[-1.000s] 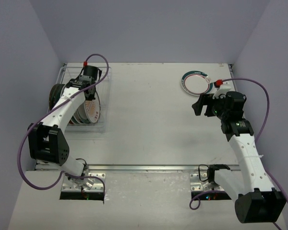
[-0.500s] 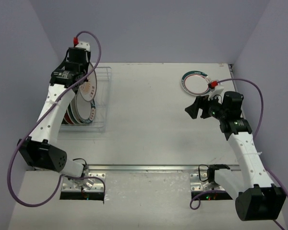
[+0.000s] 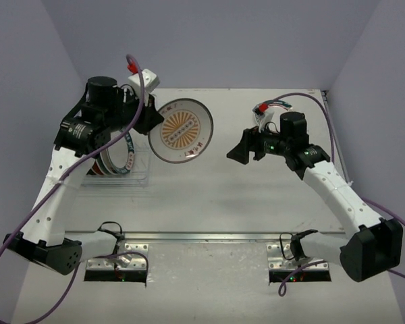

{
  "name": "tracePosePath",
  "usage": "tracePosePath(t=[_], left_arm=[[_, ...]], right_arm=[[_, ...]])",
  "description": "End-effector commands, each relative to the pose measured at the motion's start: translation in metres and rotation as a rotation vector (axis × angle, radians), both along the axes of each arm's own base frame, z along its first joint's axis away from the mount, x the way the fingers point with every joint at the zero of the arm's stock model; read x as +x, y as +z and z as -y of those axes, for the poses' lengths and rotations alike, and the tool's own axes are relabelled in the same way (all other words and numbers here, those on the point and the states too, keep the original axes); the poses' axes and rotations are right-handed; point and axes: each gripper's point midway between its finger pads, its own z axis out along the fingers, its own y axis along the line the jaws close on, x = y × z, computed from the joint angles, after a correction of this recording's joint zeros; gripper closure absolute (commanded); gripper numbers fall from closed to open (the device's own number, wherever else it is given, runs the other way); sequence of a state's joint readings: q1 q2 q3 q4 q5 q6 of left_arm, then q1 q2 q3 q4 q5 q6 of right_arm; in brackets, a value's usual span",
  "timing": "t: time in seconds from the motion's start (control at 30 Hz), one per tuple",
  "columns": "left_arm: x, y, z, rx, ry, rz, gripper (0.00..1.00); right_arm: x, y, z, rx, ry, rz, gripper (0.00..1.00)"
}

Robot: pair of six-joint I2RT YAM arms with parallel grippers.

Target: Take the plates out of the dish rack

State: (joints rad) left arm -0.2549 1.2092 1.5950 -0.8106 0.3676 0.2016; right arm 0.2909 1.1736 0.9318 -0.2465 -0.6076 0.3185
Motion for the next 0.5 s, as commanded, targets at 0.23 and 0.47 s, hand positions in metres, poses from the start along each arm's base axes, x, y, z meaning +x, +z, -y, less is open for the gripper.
tracePosePath(t=[0.23,0.47], left_arm=[[-0.034,-0.022,0.041,-0.069,-0.257,-0.091,1.00],[-0.038,-0.035,0.043,-0.070,-0.272,-0.127,1.00]], right_arm=[[-0.002,0.014,-0.072,0.098,0.146,-0.105,0.29],[-0.005,0.014,-0.087,0.139,0.201,-0.166,0.61]])
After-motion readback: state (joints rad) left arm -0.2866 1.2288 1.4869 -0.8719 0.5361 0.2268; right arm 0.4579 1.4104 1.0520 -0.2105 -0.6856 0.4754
